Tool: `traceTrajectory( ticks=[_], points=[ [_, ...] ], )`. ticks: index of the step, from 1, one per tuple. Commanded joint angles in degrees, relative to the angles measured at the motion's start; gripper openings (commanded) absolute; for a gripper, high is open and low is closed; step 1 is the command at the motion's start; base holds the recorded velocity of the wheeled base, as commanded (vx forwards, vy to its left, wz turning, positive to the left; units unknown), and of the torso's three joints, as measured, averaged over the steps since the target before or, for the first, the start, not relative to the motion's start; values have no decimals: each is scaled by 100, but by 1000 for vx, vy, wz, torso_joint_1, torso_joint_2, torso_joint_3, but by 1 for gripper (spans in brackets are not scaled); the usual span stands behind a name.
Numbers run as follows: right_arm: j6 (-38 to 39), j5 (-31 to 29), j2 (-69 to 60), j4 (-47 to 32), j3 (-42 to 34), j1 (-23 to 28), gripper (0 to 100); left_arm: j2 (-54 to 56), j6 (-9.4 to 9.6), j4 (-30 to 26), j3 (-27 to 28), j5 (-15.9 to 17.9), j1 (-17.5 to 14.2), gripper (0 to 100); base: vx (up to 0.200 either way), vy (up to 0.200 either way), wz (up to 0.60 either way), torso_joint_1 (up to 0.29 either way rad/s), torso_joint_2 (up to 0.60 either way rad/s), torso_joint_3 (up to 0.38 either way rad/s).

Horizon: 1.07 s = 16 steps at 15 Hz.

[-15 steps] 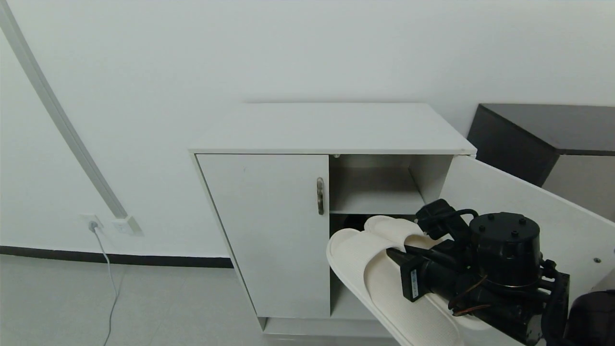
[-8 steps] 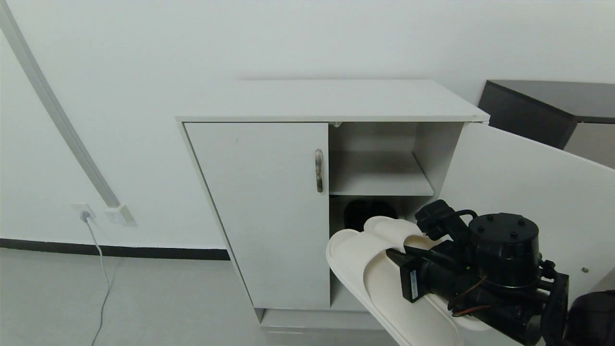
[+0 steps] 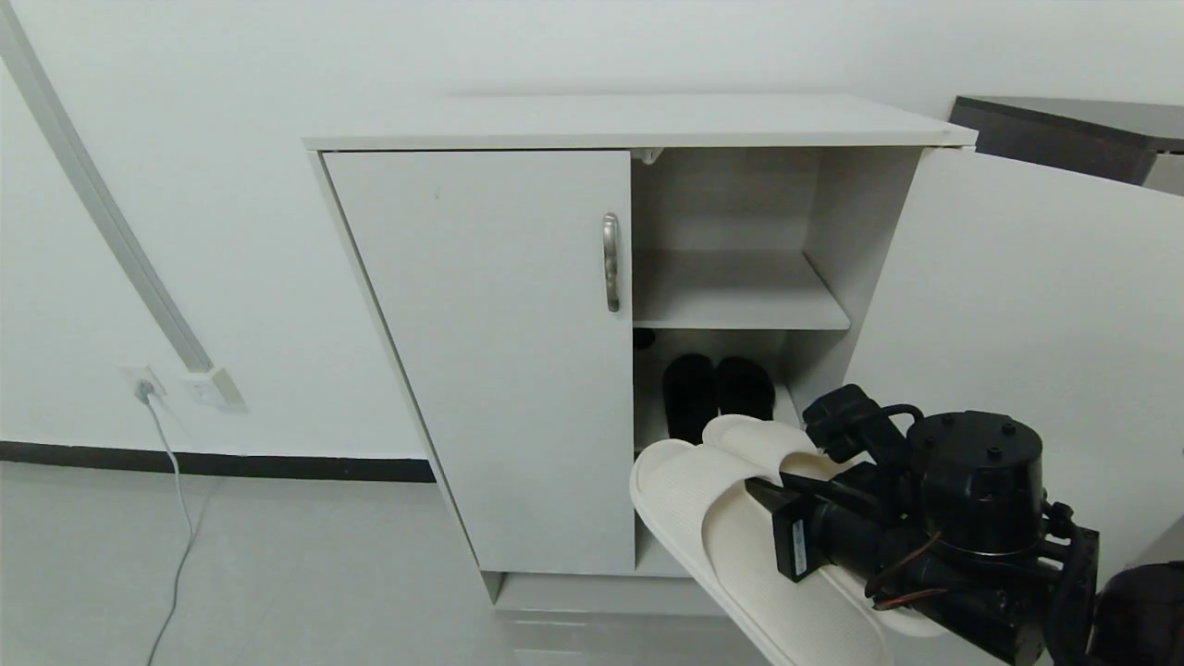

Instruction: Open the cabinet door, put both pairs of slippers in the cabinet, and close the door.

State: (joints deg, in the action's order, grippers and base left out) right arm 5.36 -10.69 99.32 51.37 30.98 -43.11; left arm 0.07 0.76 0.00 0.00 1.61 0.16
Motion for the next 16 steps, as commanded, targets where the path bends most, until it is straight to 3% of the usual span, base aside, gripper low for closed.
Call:
traceTrajectory(
  ticks=[1, 16],
  points=[
    [-53, 6, 0, -4, -30, -5, 0, -7, -5, 0, 0, -3, 2, 0, 0, 0, 0, 2, 388, 388],
    [-106, -3, 141, 330, -65, -137, 0, -7, -5, 0, 0, -3, 2, 0, 0, 0, -80, 1, 32, 32]
  ],
)
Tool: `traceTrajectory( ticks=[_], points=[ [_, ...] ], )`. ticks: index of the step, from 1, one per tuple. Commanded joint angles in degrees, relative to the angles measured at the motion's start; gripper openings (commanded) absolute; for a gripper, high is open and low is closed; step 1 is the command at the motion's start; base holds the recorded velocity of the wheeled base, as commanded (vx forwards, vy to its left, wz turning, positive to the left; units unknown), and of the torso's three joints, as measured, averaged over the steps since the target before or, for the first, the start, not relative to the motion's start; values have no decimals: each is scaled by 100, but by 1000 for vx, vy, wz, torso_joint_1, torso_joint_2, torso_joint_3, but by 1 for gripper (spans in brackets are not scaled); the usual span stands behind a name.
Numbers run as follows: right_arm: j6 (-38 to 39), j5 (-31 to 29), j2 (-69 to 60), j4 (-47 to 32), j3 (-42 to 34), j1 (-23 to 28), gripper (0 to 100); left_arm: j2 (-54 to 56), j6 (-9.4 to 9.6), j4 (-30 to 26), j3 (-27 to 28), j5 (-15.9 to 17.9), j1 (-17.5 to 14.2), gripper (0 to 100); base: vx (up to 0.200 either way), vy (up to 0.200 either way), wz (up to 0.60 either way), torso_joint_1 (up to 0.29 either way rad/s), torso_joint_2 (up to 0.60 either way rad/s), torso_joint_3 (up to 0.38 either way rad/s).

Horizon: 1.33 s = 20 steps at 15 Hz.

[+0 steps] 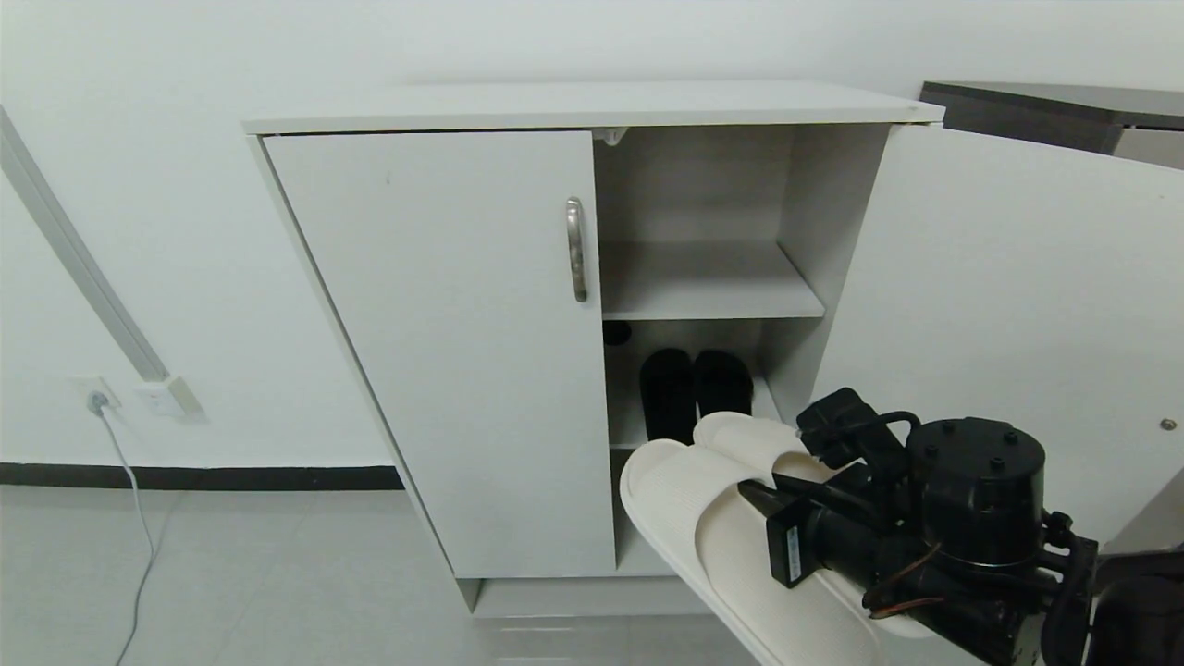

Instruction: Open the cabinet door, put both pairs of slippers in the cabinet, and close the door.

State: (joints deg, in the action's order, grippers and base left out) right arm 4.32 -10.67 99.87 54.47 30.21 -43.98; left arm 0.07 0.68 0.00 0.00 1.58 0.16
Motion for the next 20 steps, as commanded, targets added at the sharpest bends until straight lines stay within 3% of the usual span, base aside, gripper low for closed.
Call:
traceTrajectory(
  ticks=[1, 4, 8, 10, 12, 15, 20],
  points=[
    [-10, -67, 138, 117, 55, -110, 0, -7, 2, 0, 0, 0, 2, 0, 0, 0, 0, 0, 0, 0],
    [351, -1799, 437, -745, 917, -849, 0, -7, 11, 0, 0, 9, 2, 0, 0, 0, 0, 0, 0, 0],
    [1528, -2660, 367, -3610, 2789, -1042, 0, -7, 20, 0, 0, 9, 2, 0, 0, 0, 0, 0, 0, 0],
    [1783, -3275, 552, -4401, 3712, -989, 0, -7, 20, 0, 0, 9, 2, 0, 0, 0, 0, 0, 0, 0],
    [1282, -3372, 604, -4181, 4010, -849, 0, -7, 11, 0, 0, 9, 2, 0, 0, 0, 0, 0, 0, 0],
    [386, -3512, 710, -2968, 3984, -611, 0, -7, 11, 0, 0, 9, 2, 0, 0, 0, 0, 0, 0, 0],
    [351, -3609, 877, -2678, 3966, -541, 0, -7, 11, 0, 0, 9, 2, 0, 0, 0, 0, 0, 0, 0]
  ],
)
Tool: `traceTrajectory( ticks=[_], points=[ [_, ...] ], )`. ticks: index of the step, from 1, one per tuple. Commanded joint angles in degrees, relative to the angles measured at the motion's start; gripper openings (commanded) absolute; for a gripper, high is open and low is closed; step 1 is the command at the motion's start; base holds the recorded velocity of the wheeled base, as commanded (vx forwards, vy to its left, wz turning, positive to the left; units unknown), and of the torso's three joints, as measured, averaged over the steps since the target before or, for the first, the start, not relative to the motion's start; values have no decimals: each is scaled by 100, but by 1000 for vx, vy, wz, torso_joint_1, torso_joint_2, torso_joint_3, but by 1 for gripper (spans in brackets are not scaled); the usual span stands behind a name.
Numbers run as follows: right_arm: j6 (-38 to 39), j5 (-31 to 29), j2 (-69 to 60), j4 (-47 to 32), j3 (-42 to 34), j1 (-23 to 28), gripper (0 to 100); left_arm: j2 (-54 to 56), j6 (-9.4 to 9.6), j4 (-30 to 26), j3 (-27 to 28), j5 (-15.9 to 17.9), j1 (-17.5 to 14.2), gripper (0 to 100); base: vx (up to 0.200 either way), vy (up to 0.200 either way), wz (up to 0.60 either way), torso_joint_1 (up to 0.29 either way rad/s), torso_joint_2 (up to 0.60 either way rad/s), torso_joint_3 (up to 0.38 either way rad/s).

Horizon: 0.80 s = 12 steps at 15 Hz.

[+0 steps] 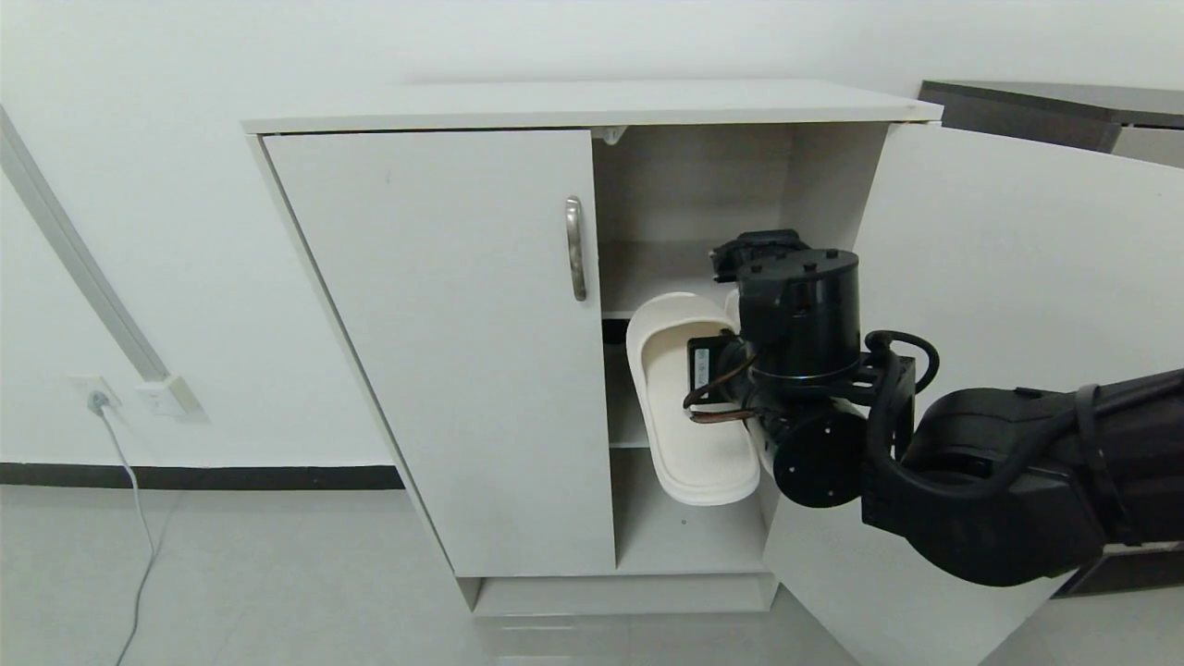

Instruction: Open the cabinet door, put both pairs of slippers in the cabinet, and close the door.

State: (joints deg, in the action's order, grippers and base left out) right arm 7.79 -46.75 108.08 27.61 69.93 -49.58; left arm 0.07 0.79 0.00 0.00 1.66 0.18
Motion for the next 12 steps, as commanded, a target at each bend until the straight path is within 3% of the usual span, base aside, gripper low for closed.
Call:
traceTrajectory(
  ticks=[1, 6, 12],
  points=[
    [3, 8, 64, 7, 12, 54, 0, -7, 0, 0, 0, 1, -1, 0, 0, 0, 0, 0, 0, 0],
    [12, 43, 108, 16, 21, 142, 0, -7, 0, 0, 0, 1, -1, 0, 0, 0, 0, 0, 0, 0],
    [12, 52, 134, 16, 171, 177, 0, -7, 0, 0, 0, 1, -1, 0, 200, 0, 0, 2, 0, 2]
  ],
)
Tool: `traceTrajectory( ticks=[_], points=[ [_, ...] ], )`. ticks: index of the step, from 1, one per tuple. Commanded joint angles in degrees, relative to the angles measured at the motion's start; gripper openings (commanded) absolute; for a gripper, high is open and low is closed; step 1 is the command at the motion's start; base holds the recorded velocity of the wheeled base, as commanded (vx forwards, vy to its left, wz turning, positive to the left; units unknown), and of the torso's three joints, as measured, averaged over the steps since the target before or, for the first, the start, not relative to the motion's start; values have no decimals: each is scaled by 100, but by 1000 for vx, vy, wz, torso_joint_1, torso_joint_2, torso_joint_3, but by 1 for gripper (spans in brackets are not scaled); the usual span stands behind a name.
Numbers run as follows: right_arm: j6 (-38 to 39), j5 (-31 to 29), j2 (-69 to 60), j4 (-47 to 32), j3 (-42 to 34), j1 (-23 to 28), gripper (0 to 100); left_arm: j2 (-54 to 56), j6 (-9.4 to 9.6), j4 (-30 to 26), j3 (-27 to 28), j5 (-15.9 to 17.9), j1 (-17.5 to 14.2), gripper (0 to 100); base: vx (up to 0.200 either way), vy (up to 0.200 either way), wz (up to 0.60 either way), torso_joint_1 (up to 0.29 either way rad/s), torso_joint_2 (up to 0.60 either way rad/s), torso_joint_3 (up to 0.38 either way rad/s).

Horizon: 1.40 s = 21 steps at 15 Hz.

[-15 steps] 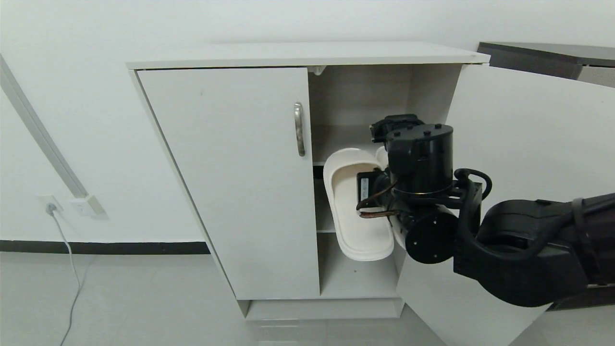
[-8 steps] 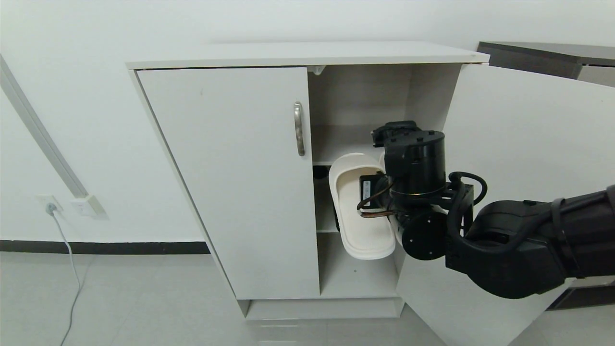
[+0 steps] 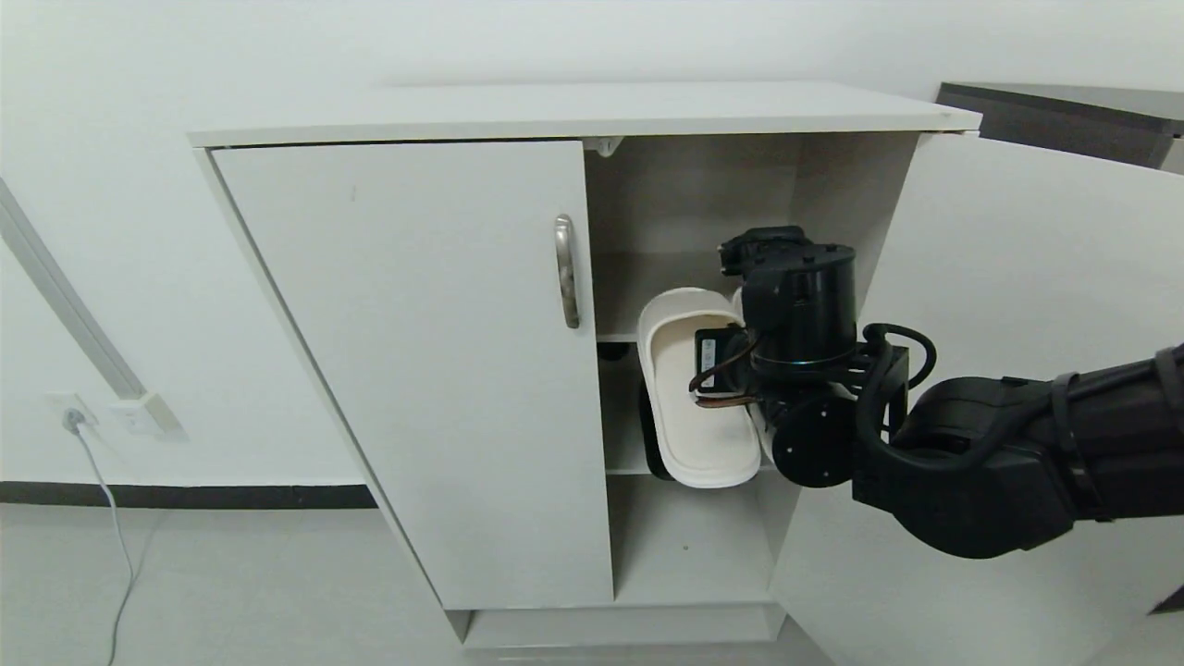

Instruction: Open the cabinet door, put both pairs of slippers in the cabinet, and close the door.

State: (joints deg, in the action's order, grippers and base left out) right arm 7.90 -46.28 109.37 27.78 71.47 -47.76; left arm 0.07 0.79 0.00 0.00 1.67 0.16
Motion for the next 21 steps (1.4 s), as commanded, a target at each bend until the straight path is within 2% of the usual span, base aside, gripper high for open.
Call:
traceTrajectory(
  ticks=[1, 6, 10, 17, 21],
  points=[
    [1, 5, 5, -10, 25, -5, 0, -7, 0, 0, 0, 0, 2, 0, 200, 0, 0, 2, 2, 7],
    [1, 84, 119, -1, 104, 83, 0, -7, -18, 0, 0, -9, 2, 0, 200, 0, 0, 1, 2, 4],
    [1, 145, 313, -106, 508, 215, 0, -7, -18, 0, 0, -9, 2, 0, 0, 0, 0, 0, 0, 0],
    [608, 629, 972, -1759, 2310, 689, 0, -7, -27, 0, 0, -9, 2, 0, 0, 0, 0, 0, 0, 0],
    [590, 646, 1341, -1987, 2978, 804, 0, -7, -27, 0, 0, -9, 2, 0, 0, 0, 0, 0, 0, 0]
  ],
)
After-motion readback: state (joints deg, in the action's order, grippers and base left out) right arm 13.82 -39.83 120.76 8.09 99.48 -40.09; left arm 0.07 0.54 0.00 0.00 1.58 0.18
